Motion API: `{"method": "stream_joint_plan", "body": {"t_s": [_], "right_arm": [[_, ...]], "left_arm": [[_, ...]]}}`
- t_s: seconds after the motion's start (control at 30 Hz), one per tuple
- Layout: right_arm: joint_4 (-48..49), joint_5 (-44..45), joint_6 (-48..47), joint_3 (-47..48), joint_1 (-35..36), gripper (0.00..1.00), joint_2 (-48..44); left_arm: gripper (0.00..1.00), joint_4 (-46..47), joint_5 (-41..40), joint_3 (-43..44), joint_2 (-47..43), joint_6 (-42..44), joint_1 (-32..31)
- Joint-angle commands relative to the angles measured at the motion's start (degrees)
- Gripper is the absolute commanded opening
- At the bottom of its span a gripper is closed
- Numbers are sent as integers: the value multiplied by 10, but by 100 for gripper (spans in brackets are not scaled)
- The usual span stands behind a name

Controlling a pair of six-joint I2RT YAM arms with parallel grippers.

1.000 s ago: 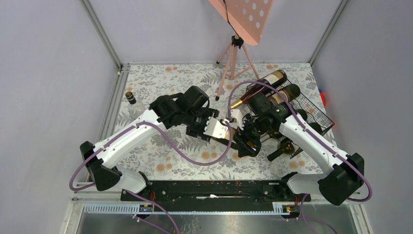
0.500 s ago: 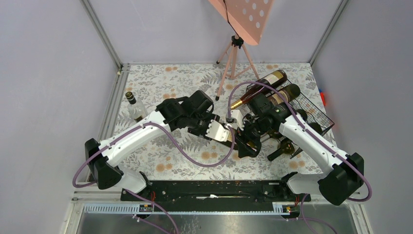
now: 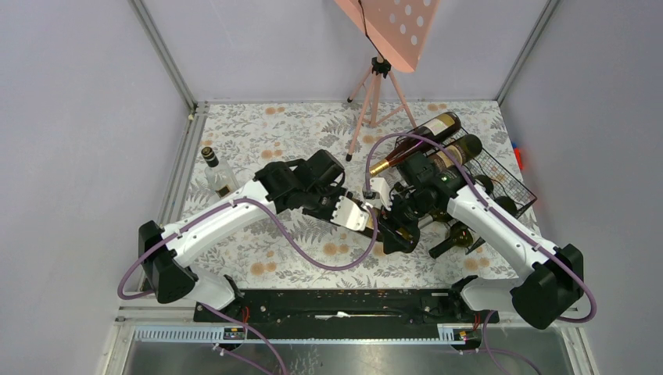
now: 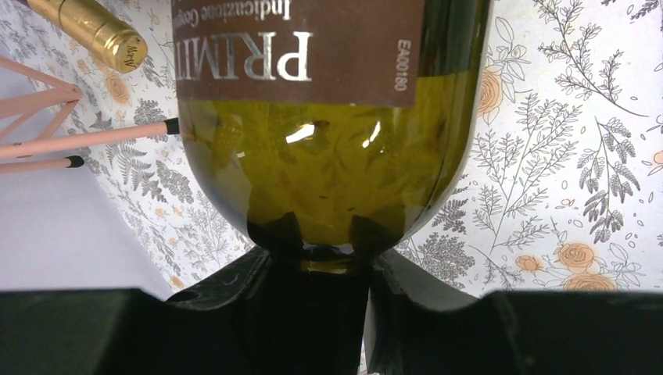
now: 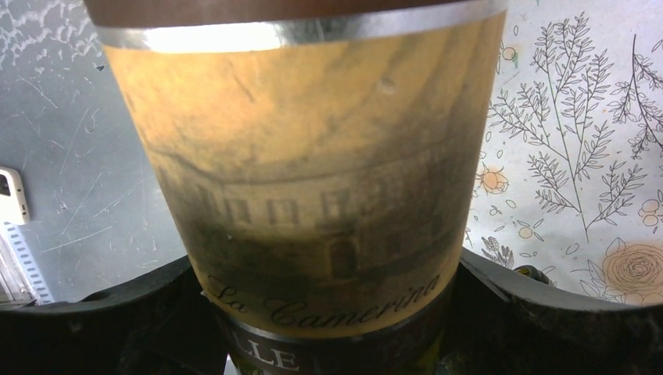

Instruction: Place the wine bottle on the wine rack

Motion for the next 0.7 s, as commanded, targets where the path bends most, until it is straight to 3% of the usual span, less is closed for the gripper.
{"method": "stream_joint_plan", "body": {"t_s": [0.0,0.07,0.33,0.67], "right_arm": [[48,-5,17,-4,2,89,-36],[57,11,20,-14,2,99,-49],[86,61,42,-38,-25,100,-110],[146,19,131,-17,-225,100,-210]], "left_arm": [[0,44,-10,-26,-21,-38,0],[0,52,-6,-37,-33,-45,3],[0,70,35,-56,-68,-76,51],[0,115,101,-37,-80,-214,103]]}}
